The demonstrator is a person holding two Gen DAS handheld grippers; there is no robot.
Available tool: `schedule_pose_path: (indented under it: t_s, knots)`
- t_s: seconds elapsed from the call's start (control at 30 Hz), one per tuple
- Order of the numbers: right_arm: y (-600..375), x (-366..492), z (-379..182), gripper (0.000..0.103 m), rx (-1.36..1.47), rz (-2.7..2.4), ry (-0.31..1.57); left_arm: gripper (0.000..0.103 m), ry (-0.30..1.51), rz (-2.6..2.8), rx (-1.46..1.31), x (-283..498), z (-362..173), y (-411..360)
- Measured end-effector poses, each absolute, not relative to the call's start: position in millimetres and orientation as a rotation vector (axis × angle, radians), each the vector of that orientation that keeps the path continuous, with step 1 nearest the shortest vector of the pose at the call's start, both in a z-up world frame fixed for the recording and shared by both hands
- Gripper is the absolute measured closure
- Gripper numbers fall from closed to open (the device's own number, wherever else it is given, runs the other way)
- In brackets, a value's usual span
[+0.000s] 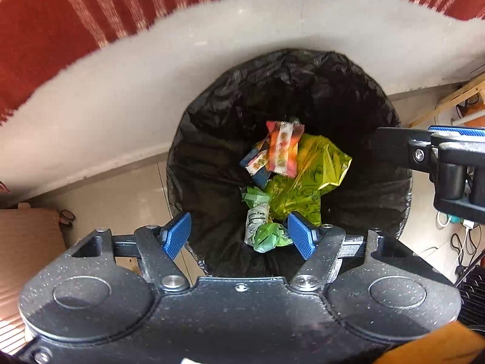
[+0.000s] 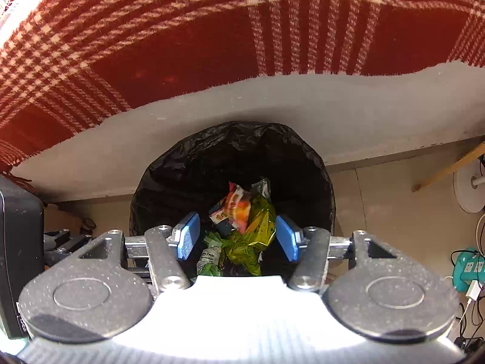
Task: Collect trash
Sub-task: 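Raise both open grippers from the bin back over the blanket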
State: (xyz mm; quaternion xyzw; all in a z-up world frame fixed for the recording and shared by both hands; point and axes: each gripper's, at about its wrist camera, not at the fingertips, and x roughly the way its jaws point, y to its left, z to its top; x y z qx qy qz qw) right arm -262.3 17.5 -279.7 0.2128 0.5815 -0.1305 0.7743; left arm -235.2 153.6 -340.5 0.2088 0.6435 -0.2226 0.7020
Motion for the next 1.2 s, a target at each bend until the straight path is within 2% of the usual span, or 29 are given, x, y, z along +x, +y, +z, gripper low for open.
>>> schedule_pose_path:
  t_s: [0.37,0.53,0.93,1.2]
  knots:
    - [16.9,-268.2,-207.1,0.032,0.446,-0.298,1.171,0.031,1.322,-0.501,0.42,-234.2,-255.3,161.7]
    - [16.6,-274.3,-149.8,0.03,0.434,-0.298,1.104,0.029,1.233,-0.51,0.341,-231.4,-184.5,176.1]
    - [13.5,-269.4,33.3,0.018,0.372,-0.351,0.778,0.016,0.895,-0.587,0.111,-198.2,15.6,208.2]
    - [-18.1,-227.8,97.7,0.015,0.327,-0.347,0.642,0.013,0.727,-0.563,0.094,-157.0,87.2,195.7]
